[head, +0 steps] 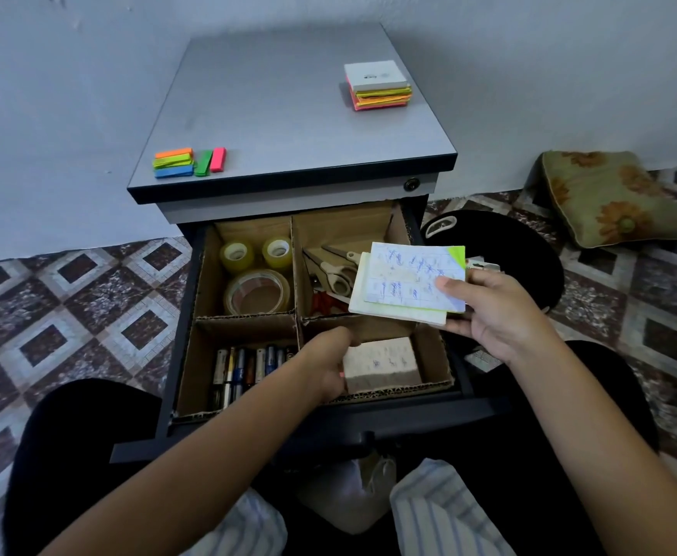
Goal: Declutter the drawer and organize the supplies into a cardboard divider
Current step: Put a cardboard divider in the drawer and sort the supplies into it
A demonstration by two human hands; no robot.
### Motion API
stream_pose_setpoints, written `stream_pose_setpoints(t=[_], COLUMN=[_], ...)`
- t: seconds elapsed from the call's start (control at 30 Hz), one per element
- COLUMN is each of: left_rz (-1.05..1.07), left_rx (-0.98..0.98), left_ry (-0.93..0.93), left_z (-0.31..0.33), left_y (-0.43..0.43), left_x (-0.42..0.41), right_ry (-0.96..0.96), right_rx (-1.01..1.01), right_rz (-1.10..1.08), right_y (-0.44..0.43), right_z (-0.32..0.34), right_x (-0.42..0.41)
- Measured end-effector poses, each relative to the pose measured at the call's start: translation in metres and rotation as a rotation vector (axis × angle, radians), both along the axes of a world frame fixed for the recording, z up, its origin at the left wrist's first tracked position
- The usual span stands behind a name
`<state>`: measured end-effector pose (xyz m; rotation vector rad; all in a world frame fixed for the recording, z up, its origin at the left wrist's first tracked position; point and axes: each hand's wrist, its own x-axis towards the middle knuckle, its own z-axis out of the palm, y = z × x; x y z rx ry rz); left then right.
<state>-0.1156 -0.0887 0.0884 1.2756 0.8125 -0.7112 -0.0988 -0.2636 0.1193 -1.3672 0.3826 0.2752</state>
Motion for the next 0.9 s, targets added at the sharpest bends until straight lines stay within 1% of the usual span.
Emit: stream_pose_setpoints(t=[0.1, 0.2, 0.27, 0.37, 0.43, 0.5, 0.6, 0.73, 0.9], left_rz=[-0.037, -0.030, -0.008, 0.040, 0.016, -0.008, 0.042, 0.106, 0.254], left_rx=[-0.004, -0.055, -0.088, -0.197, -0.279, -0.313, -0.272, -0.213, -0.111], left_ry=[-0.019, -0.033, -0.078, -0.150, -0.201, -0.262, -0.324, -0.383, -0.416], left_z=[0.004, 0.013, 0.016, 0.017, 0.018, 0.019, 0.018, 0.018, 0.016], left_y=[0.001, 0.006, 0.013, 0.029, 0.037, 0.043, 0.053, 0.072, 0.105], left_x=[-0.001, -0.005, -0.004, -0.006, -0.011, -0.017, -0.022, -0.026, -0.026], right_ry=[-0.008, -0.005, 0.003, 0.012, 0.020, 0.021, 0.029, 0.009, 0.043], right_rx=[0.010, 0.020, 0.035, 0.060, 0.064, 0.034, -0.023, -0.227, -0.358], right_rz=[0.000, 0.035, 0.075, 0.117, 0.137, 0.172, 0.206, 0.277, 0.394], right_y=[0.000, -0.002, -0.002, 0.001, 0.008, 0.017, 0.030, 0.031, 0.015], right_z=[0.000, 0.001, 0.002, 0.001, -0.003, -0.008, -0.014, -0.017, -0.015], right_x=[0.000, -0.003, -0.006, -0.008, -0.009, -0.010, -0.011, -0.007, -0.005])
